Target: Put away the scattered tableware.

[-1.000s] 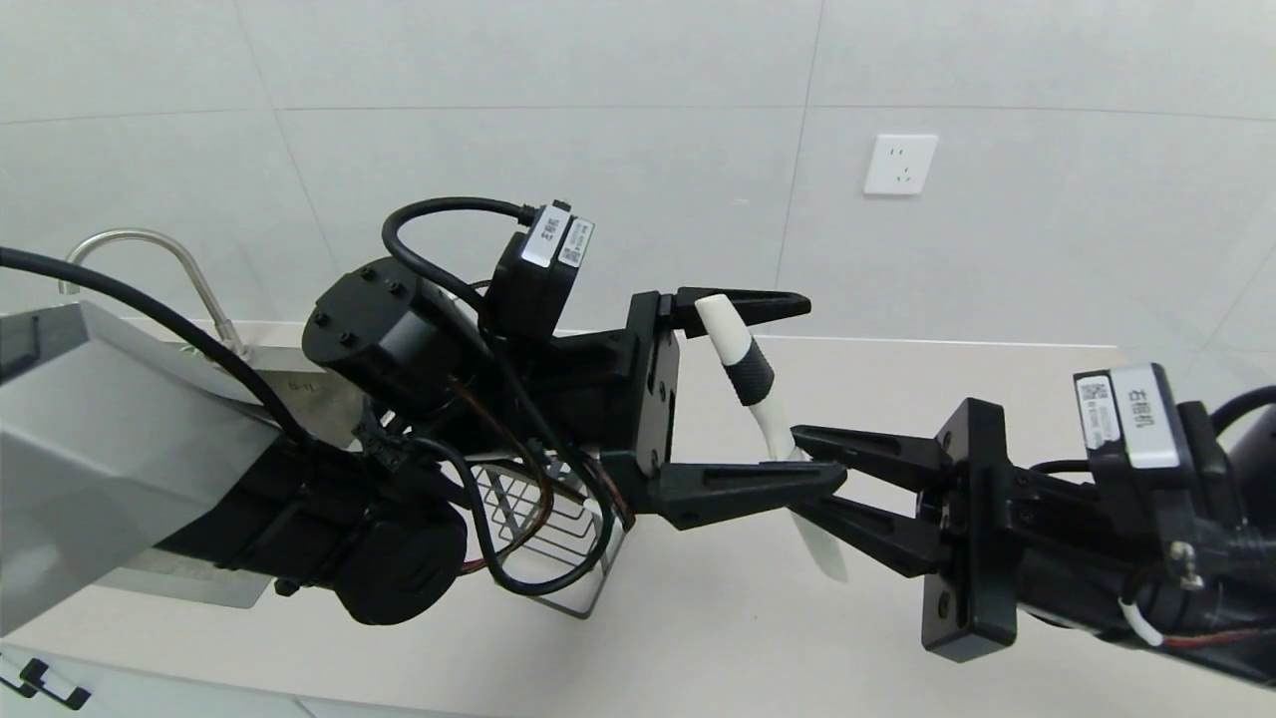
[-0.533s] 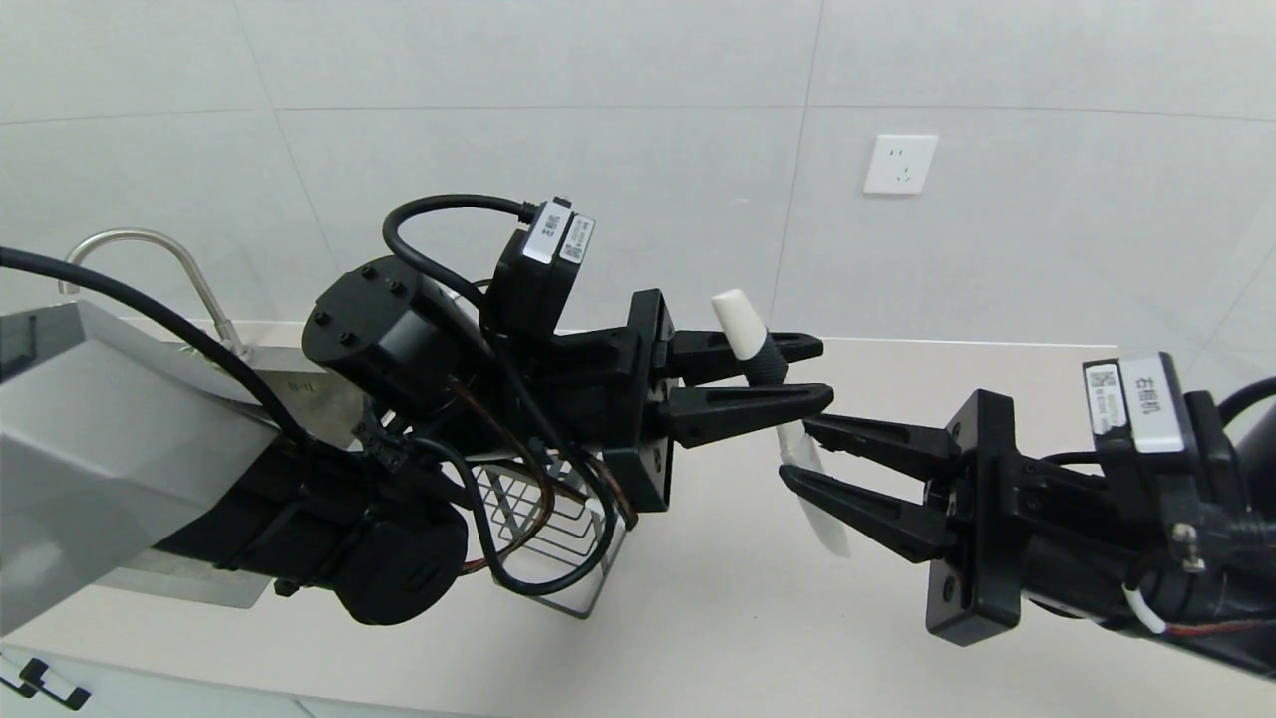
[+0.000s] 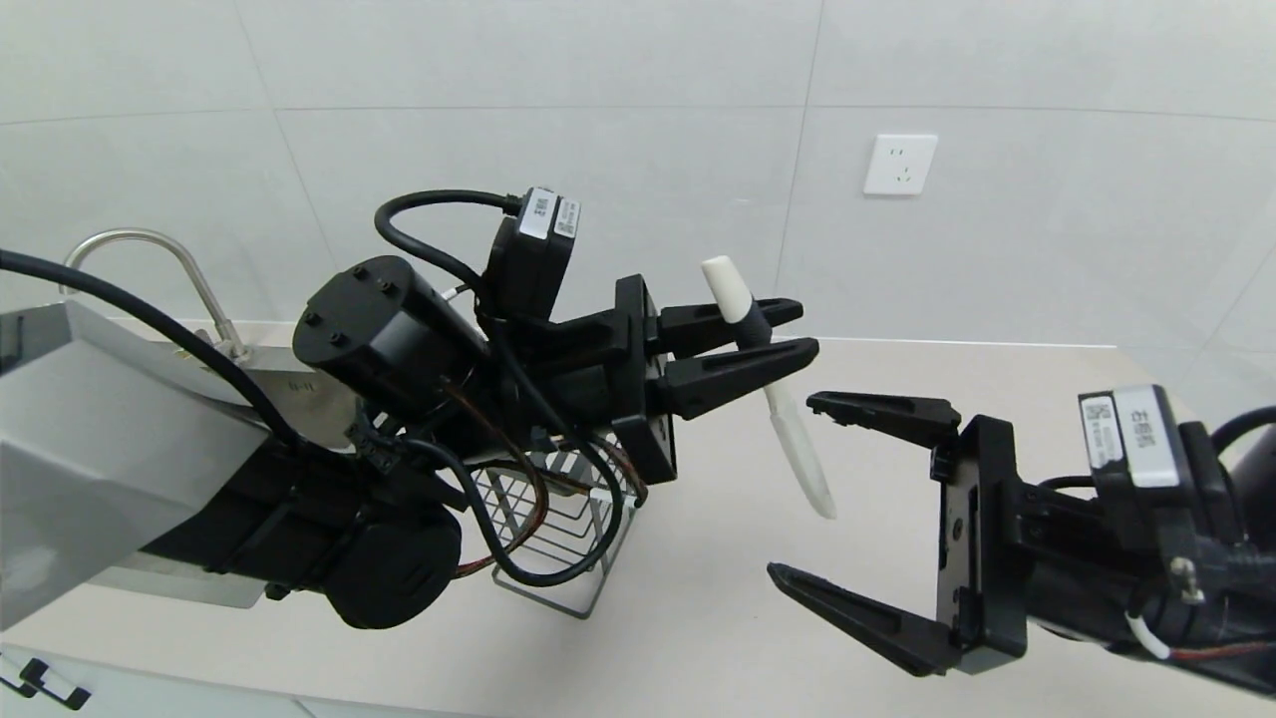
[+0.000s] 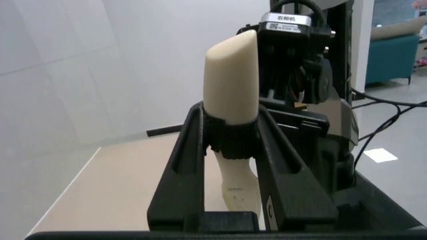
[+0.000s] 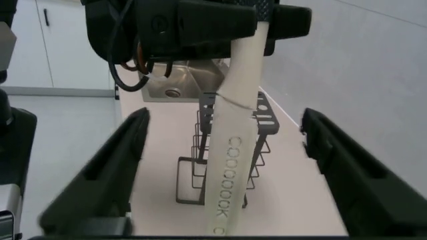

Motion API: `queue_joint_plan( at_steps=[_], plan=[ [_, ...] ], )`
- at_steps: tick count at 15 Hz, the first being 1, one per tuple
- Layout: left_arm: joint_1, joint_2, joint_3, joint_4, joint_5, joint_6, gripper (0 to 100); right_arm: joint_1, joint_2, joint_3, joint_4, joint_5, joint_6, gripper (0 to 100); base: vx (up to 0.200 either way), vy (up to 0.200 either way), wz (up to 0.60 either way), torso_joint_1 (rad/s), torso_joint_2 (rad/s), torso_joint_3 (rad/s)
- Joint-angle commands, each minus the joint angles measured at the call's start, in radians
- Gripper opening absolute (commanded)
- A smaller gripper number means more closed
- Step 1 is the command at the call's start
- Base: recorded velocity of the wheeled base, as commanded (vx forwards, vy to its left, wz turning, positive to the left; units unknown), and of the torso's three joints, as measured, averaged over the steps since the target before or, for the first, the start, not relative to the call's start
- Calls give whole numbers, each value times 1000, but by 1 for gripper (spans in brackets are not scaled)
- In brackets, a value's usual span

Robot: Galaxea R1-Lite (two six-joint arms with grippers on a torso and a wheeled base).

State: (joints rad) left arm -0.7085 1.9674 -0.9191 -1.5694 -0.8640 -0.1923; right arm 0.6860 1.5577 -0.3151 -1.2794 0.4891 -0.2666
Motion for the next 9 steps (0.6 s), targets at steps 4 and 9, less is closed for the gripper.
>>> queue_joint_plan(
  at_steps=[4, 9],
  plan=[
    [70, -9, 20, -1, 33, 8, 0, -14, -48, 77, -2, 0, -2, 100, 0, 0, 0, 0, 0, 0],
    [98, -68, 106, -1, -69, 133, 0, -111, -140, 203, 5, -1, -16, 0, 0, 0, 0, 0, 0, 0]
  ],
)
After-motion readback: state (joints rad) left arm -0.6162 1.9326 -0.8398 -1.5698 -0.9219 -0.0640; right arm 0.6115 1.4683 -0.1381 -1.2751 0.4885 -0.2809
